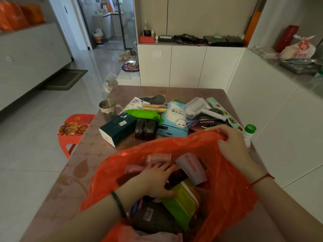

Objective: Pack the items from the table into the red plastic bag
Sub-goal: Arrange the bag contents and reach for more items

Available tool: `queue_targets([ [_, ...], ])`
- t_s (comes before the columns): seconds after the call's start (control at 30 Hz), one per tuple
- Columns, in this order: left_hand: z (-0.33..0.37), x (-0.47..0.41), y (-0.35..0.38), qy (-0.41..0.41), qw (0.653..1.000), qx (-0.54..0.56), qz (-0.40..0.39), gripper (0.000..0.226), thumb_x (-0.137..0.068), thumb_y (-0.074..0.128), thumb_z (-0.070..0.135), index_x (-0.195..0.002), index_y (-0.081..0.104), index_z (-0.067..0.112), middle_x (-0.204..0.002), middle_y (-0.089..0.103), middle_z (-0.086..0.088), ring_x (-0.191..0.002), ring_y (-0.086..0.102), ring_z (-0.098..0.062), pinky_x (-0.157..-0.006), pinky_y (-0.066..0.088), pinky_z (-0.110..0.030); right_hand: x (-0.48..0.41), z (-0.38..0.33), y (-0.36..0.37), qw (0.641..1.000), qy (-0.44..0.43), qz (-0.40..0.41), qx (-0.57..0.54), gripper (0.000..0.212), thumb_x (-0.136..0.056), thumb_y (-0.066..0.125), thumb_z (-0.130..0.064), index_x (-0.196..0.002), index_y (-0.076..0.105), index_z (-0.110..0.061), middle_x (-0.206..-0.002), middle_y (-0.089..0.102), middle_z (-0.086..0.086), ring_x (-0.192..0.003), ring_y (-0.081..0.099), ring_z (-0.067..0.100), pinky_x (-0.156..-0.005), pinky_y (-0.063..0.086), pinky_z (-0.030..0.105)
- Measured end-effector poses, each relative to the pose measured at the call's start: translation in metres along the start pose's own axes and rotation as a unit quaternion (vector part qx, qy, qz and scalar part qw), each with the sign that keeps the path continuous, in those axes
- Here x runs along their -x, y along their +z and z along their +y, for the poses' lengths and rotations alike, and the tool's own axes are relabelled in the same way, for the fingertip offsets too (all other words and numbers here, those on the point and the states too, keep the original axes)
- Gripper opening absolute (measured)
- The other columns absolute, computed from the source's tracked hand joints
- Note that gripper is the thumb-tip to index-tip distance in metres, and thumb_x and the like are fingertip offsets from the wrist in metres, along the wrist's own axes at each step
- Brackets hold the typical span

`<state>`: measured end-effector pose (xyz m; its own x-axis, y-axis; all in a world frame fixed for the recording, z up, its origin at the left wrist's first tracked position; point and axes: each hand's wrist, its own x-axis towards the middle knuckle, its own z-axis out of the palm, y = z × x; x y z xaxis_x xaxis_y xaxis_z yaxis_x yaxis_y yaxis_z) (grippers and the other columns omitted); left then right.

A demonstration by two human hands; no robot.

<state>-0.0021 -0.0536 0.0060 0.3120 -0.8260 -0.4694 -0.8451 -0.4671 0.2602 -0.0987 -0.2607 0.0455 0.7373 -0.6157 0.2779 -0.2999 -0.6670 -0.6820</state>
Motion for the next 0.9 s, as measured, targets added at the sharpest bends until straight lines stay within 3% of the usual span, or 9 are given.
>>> queue_targets([
  [0.1, -0.033, -0.005, -0.01, -0.038, 0.991, 0.131, 0.003, 0.057, -0.092, 0.043, 0.041, -0.144, 0.024, 0.028, -0.154, 0.028, -0.001, -0.138, 0.03, -0.022, -0.117, 0.021, -0.036, 0.001, 0.004, -0.004, 1.0, -0.017, -0.006, -0.005, 0.048, -0.067, 0.047, 0.011, -0.099, 0.07, -0.016, -0.101, 0.069, 0.004, -0.1, 0.061, 0.02, -0.092, 0.049, 0.04],
  [0.23, -0.053, 0.001, -0.02, -0.106, 0.993, 0.019, 0.054, 0.05, -0.092, 0.046, 0.038, -0.138, 0.036, 0.021, -0.143, 0.044, -0.004, -0.129, 0.043, -0.022, -0.109, 0.032, -0.032, 0.0, 0.001, -0.012, 0.999, -0.015, -0.043, 0.005, 0.042, -0.071, 0.05, 0.013, -0.094, 0.068, -0.017, -0.098, 0.067, 0.0, -0.097, 0.061, 0.017, -0.089, 0.047, 0.031],
  [0.33, -0.03, 0.021, -0.048, 0.012, 0.994, 0.11, -0.002, 0.048, -0.089, 0.047, 0.048, -0.132, 0.043, 0.025, -0.135, 0.053, 0.003, -0.119, 0.051, -0.015, -0.102, 0.04, -0.029, -0.015, -0.007, -0.037, 0.96, 0.022, -0.273, 0.053, 0.029, -0.08, 0.068, -0.014, -0.102, 0.061, -0.031, -0.1, 0.063, -0.007, -0.095, 0.061, 0.011, -0.086, 0.051, 0.028],
  [0.4, -0.017, 0.032, -0.073, 0.094, 0.985, 0.14, -0.018, 0.051, -0.089, 0.046, 0.05, -0.135, 0.042, 0.03, -0.136, 0.051, 0.011, -0.121, 0.049, -0.006, -0.104, 0.039, -0.024, -0.034, -0.018, -0.058, 0.9, 0.047, -0.423, 0.097, 0.055, -0.07, 0.071, -0.048, -0.12, 0.051, -0.038, -0.114, 0.058, -0.012, -0.103, 0.058, 0.006, -0.091, 0.05, 0.027],
  [0.43, -0.014, 0.033, -0.086, 0.123, 0.981, 0.151, -0.009, 0.05, -0.09, 0.046, 0.047, -0.135, 0.043, 0.029, -0.134, 0.052, 0.014, -0.119, 0.049, -0.001, -0.102, 0.038, -0.018, -0.046, -0.024, -0.063, 0.888, 0.055, -0.446, 0.096, 0.064, -0.067, 0.068, -0.055, -0.126, 0.046, -0.039, -0.118, 0.056, -0.015, -0.106, 0.057, 0.005, -0.092, 0.049, 0.025],
  [0.5, -0.013, 0.024, -0.109, 0.142, 0.967, 0.208, 0.045, 0.045, -0.091, 0.049, 0.038, -0.134, 0.047, 0.025, -0.127, 0.057, 0.015, -0.112, 0.053, 0.005, -0.095, 0.041, -0.008, -0.077, -0.03, -0.059, 0.915, 0.073, -0.391, 0.062, 0.063, -0.074, 0.068, -0.046, -0.131, 0.043, -0.033, -0.118, 0.054, -0.013, -0.105, 0.055, 0.007, -0.087, 0.045, 0.019],
  [0.6, -0.026, -0.015, -0.13, 0.091, 0.935, 0.315, 0.138, 0.042, -0.092, 0.05, 0.026, -0.134, 0.047, 0.018, -0.128, 0.054, 0.013, -0.114, 0.052, 0.005, -0.088, 0.037, 0.003, -0.136, -0.007, -0.023, 0.971, 0.062, -0.21, 0.099, 0.064, -0.079, 0.07, -0.029, -0.135, 0.042, -0.017, -0.129, 0.053, 0.005, -0.107, 0.054, 0.018, -0.09, 0.042, 0.027],
  [0.7, -0.044, -0.07, -0.134, 0.056, 0.911, 0.382, 0.144, 0.045, -0.092, 0.049, 0.023, -0.136, 0.042, 0.013, -0.131, 0.052, 0.007, -0.113, 0.051, -0.002, -0.09, 0.04, -0.003, -0.178, 0.03, 0.021, 0.963, 0.078, -0.193, 0.173, 0.061, -0.082, 0.066, -0.022, -0.136, 0.039, -0.008, -0.135, 0.051, 0.014, -0.119, 0.05, 0.029, -0.093, 0.04, 0.031],
  [0.9, -0.071, -0.149, -0.12, -0.016, 0.873, 0.469, 0.131, 0.053, -0.092, 0.049, 0.033, -0.14, 0.036, 0.015, -0.136, 0.05, 0.001, -0.109, 0.052, -0.007, -0.094, 0.037, -0.018, -0.217, 0.115, 0.089, 0.924, 0.131, -0.198, 0.3, 0.052, -0.086, 0.058, -0.029, -0.129, 0.039, -0.006, -0.131, 0.051, 0.017, -0.116, 0.051, 0.033, -0.094, 0.045, 0.039],
])
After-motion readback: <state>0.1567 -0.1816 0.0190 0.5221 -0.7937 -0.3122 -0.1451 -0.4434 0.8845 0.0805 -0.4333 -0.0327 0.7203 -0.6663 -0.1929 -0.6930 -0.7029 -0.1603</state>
